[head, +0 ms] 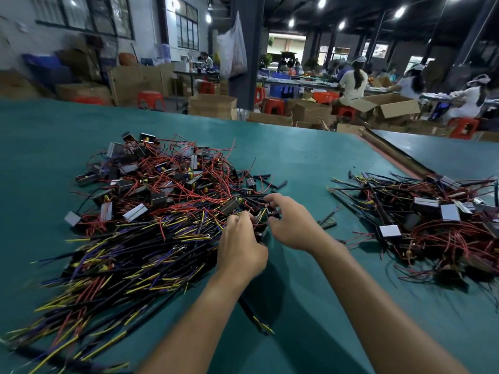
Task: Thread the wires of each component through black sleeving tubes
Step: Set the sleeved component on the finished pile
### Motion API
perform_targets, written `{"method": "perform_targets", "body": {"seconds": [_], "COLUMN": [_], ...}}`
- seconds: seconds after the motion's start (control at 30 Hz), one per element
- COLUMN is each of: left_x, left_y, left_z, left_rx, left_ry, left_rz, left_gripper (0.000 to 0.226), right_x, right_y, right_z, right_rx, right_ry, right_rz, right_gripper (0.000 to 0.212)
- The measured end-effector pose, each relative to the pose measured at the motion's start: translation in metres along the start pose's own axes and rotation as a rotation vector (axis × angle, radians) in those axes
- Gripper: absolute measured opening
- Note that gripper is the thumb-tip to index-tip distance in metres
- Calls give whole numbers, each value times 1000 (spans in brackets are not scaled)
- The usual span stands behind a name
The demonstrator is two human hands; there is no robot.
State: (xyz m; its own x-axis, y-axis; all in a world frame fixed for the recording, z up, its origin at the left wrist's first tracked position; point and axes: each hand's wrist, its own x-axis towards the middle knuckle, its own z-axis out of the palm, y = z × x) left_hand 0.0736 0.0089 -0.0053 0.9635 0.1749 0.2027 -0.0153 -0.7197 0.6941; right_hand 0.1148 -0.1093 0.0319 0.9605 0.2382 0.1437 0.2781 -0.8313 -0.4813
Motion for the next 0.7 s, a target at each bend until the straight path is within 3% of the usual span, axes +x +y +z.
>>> {"method": "perform_targets", "body": {"seconds": [0.1, 0.27, 0.43, 0.53, 0.7], "left_x": [2, 8, 12, 12, 13], "left_y": [-2, -3, -2, -1, 1], "left_z": [-3, -8, -12, -14, -15], "left_rx": [-36, -198, -354, -399, -434], "left_ry": [44, 107, 142, 123, 106], "left_rz": [-13, -166, -250, -267, -298], "left_gripper": [36, 25, 5, 13, 23], "right_x": [-8, -18, -22, -22, -21], "right_y": [-3, 8, 15, 17, 19], "right_z": [23, 34, 20, 17, 23], "right_rx": [25, 24, 164, 155, 60], "right_ry": [112, 246, 385, 405, 297], "right_rz": [-43, -89, -20, 8, 4], "right_gripper": [41, 14, 15, 16, 28]}}
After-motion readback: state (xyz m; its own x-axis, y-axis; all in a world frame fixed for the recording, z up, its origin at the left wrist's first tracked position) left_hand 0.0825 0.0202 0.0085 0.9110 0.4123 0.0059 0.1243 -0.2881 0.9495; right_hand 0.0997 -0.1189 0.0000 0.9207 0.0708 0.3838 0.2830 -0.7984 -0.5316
